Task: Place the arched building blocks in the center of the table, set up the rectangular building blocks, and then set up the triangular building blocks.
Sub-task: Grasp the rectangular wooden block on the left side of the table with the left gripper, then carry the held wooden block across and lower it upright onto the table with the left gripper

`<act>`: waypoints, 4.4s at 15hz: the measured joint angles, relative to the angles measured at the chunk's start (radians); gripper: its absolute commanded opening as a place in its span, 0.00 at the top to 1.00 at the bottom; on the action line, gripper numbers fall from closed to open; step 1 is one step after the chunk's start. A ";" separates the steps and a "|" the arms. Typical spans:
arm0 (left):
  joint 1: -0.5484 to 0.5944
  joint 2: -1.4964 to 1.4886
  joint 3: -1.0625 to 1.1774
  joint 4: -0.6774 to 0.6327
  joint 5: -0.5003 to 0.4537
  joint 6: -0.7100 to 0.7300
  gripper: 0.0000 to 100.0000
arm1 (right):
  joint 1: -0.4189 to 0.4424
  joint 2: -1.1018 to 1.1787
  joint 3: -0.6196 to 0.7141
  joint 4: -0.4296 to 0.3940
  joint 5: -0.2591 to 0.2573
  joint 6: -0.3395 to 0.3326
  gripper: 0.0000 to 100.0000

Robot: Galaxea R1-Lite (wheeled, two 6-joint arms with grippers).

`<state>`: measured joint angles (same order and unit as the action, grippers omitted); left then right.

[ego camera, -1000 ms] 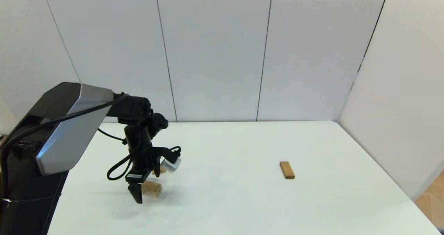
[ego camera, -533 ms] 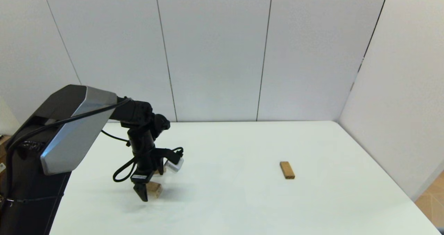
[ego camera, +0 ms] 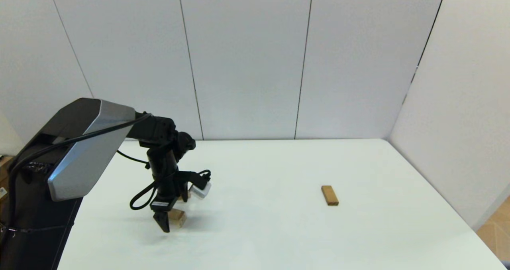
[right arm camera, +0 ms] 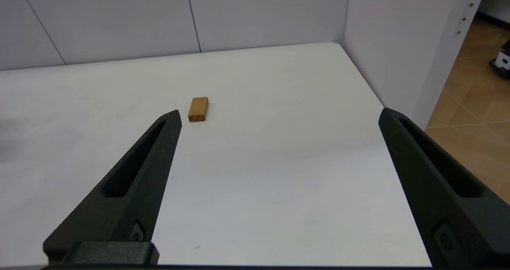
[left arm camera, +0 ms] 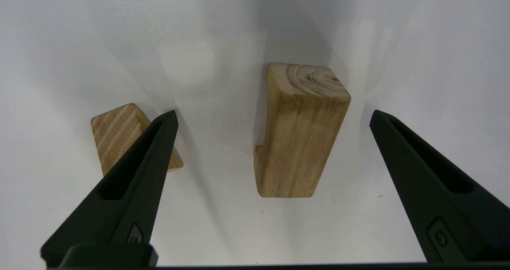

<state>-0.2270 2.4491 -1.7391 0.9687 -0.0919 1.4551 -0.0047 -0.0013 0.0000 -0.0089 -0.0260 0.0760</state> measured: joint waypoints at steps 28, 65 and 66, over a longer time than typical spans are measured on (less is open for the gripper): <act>-0.236 -0.121 -0.087 -0.067 0.013 -0.459 1.00 | 0.000 0.000 0.000 0.000 0.000 0.000 0.00; -0.480 0.065 -0.236 -0.076 -0.023 -0.602 1.00 | 0.000 0.000 0.000 0.000 0.000 0.000 0.00; -0.482 0.065 -0.236 -0.076 -0.031 -0.602 1.00 | 0.000 0.000 0.000 0.000 0.000 0.000 0.00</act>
<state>-0.7089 2.5140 -1.9749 0.8923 -0.1226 0.8534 -0.0047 -0.0013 0.0000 -0.0089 -0.0260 0.0764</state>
